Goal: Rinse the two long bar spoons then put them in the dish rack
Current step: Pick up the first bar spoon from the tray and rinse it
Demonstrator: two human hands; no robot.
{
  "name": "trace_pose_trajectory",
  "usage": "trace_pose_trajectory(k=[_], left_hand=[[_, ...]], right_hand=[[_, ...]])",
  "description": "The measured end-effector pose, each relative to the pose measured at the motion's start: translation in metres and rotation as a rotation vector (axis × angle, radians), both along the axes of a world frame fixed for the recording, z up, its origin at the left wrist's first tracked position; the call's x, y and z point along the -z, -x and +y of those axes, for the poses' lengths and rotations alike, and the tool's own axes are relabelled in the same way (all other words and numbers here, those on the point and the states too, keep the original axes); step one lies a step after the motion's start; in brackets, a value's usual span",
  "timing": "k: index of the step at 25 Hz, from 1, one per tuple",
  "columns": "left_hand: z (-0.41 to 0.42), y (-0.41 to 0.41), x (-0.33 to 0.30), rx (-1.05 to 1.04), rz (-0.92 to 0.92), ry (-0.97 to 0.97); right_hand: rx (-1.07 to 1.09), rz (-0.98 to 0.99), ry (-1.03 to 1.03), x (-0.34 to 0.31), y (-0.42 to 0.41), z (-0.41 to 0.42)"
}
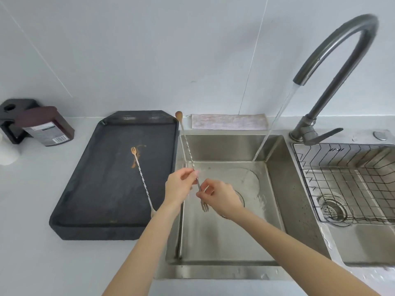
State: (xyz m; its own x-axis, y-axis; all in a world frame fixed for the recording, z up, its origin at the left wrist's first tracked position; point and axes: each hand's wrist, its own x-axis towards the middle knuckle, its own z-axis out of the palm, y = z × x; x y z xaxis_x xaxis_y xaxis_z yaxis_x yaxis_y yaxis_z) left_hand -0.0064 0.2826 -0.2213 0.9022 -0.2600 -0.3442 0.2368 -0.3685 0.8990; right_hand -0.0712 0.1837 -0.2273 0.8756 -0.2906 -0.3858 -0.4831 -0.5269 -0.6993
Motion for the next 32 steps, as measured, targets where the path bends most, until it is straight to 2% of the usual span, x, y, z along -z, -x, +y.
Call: trace_pose_trajectory(k=[4, 10, 15, 21, 32], left_hand=[[-0.025, 0.019, -0.003, 0.098, -0.076, 0.018], [-0.051, 0.041, 0.007, 0.251, -0.187, -0.063], [-0.069, 0.054, 0.015, 0.292, -0.162, -0.074], [-0.078, 0.055, 0.015, 0.322, -0.142, -0.1], [-0.098, 0.049, 0.027, 0.292, -0.072, -0.122]], right_hand=[[0.028, 0.059, -0.179, -0.01, 0.024, -0.032], [0.278, -0.146, -0.441, -0.033, 0.026, -0.082], [0.493, -0.31, -0.648, -0.045, 0.018, -0.113], [0.516, -0.346, -0.676, -0.057, 0.016, -0.145], [0.519, -0.29, -0.658, -0.059, 0.003, -0.175]])
